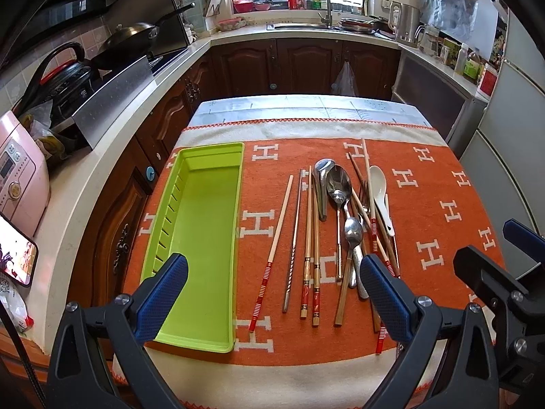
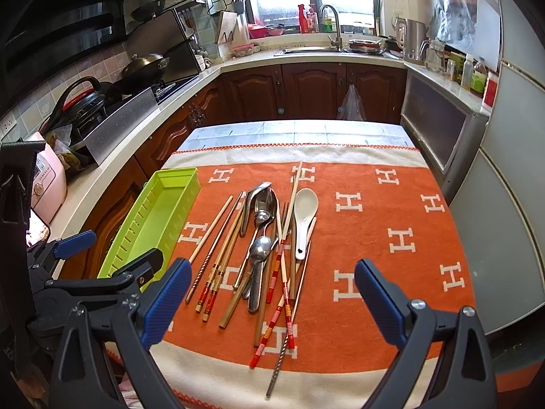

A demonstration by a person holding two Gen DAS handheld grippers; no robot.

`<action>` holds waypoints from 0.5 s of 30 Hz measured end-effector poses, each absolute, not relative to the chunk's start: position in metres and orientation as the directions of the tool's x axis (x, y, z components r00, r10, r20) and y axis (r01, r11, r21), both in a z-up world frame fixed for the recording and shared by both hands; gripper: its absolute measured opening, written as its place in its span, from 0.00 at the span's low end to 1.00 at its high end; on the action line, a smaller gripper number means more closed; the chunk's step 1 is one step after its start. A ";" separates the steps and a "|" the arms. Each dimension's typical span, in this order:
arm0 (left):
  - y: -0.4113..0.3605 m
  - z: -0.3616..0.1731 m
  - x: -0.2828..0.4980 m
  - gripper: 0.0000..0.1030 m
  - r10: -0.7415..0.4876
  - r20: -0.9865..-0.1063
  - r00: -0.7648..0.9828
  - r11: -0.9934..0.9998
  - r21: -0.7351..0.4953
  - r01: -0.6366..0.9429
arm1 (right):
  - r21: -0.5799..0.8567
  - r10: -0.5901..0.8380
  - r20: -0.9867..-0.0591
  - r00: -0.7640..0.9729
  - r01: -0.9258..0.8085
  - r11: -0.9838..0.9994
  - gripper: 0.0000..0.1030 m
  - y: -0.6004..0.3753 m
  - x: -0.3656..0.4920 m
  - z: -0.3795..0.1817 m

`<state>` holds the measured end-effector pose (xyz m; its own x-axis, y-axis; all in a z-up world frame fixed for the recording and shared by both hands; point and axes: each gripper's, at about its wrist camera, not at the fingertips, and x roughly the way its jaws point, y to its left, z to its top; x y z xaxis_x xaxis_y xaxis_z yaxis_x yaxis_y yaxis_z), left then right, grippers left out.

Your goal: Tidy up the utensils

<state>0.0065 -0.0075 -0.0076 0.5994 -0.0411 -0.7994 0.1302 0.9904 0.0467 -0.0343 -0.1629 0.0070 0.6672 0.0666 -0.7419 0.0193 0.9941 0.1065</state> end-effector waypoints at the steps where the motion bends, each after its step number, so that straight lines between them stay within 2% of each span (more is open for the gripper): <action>1: -0.008 -0.008 0.008 0.97 -0.038 -0.797 0.602 0.991 0.049 0.128 | 0.102 0.064 -0.740 0.670 0.017 0.995 0.91 -0.164 -0.034 0.008; 11: -0.006 -0.007 0.033 0.97 -0.035 -0.778 0.627 0.986 0.077 0.150 | 0.001 -0.011 -0.730 0.684 0.018 1.000 0.89 -0.170 -0.016 0.011; 15: -0.009 -0.008 0.045 0.97 -0.019 -0.784 0.620 0.982 0.101 0.157 | 0.009 -0.010 -0.741 0.672 0.024 1.000 0.82 -0.179 -0.005 0.010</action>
